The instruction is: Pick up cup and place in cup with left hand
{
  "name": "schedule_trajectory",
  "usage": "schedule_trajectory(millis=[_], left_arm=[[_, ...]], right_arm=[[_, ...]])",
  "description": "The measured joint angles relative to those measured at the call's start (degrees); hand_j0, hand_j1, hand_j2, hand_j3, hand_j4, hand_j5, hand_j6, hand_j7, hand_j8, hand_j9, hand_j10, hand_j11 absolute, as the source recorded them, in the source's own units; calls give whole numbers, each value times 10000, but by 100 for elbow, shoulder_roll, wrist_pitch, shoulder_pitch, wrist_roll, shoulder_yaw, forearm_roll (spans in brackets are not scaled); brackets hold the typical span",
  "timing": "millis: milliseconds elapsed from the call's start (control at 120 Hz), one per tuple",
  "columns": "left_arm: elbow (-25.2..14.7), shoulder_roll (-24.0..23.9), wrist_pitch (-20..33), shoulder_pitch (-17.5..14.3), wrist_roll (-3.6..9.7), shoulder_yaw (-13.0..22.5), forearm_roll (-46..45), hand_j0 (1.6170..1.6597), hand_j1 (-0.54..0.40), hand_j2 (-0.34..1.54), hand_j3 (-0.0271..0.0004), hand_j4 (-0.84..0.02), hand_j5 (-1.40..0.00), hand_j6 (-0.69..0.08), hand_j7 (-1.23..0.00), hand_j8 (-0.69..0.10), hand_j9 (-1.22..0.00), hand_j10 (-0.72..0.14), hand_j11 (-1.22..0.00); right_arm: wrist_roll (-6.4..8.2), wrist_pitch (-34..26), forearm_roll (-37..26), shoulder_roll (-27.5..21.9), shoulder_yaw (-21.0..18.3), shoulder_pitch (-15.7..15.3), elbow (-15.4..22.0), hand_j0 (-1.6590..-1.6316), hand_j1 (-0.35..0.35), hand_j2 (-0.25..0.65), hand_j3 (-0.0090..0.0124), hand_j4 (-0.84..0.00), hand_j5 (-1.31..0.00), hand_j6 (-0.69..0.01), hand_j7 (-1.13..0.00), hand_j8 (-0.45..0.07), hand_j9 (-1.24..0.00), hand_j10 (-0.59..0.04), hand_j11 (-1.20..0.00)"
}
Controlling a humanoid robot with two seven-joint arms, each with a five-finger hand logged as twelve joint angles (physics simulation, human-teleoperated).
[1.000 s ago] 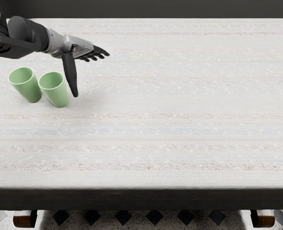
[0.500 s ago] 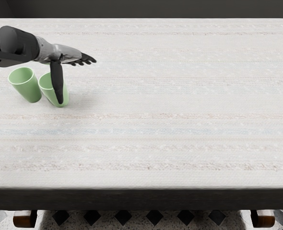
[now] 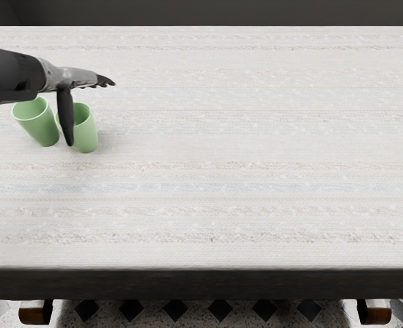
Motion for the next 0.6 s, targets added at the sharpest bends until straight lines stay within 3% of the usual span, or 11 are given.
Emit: schedule_trajectory(millis=[600], left_arm=[[365, -51, 491, 237, 8, 246, 110, 16581, 2885, 114, 0, -553, -674, -565, -672, -561, -670, -546, -669]], right_arm=[[0, 0, 0, 0, 0, 0, 0, -16581, -3491, 0, 0, -1, 0, -2, 0, -1, 0, 0, 0]])
